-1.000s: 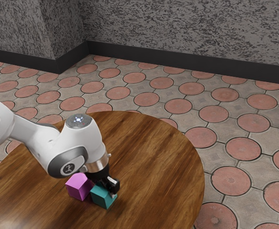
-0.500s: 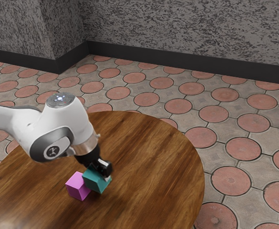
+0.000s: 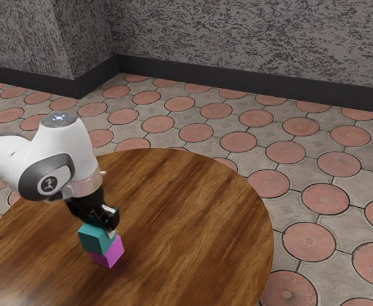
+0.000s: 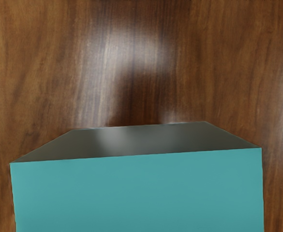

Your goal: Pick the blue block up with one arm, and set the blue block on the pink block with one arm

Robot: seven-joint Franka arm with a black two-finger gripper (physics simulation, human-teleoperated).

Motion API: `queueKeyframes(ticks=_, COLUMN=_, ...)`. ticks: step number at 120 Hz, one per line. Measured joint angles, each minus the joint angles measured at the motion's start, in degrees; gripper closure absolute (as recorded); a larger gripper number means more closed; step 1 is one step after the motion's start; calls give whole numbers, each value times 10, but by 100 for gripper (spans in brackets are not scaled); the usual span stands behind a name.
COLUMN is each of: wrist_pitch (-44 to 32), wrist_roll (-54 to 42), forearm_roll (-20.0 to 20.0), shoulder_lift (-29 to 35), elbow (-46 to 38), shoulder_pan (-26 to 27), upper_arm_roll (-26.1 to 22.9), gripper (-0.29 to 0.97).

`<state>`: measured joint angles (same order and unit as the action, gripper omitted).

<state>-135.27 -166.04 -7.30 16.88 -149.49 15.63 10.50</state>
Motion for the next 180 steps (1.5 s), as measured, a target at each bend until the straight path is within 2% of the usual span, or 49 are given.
queueKeyframes(ticks=48, wrist_pitch=11, wrist_roll=0, forearm_roll=-40, shoulder_lift=12, elbow=-5, shoulder_pan=3, upper_arm_roll=-1, gripper=32)
queueKeyframes(ticks=68, wrist_pitch=11, wrist_roll=0, forearm_roll=-41, shoulder_lift=20, elbow=-10, shoulder_pan=9, upper_arm_roll=-1, gripper=33)
queueKeyframes(ticks=94, wrist_pitch=-2, wrist_roll=0, forearm_roll=-46, shoulder_lift=0, elbow=-6, shoulder_pan=9, upper_arm_roll=3, gripper=33)
queueKeyframes(ticks=117, wrist_pitch=-17, wrist_roll=0, forearm_roll=-49, shoulder_lift=-2, elbow=-5, shoulder_pan=9, upper_arm_roll=5, gripper=39)
queueKeyframes(ticks=180, wrist_pitch=-51, wrist_roll=0, forearm_roll=-37, shoulder_lift=-12, elbow=-7, shoulder_pan=9, upper_arm_roll=11, gripper=40)
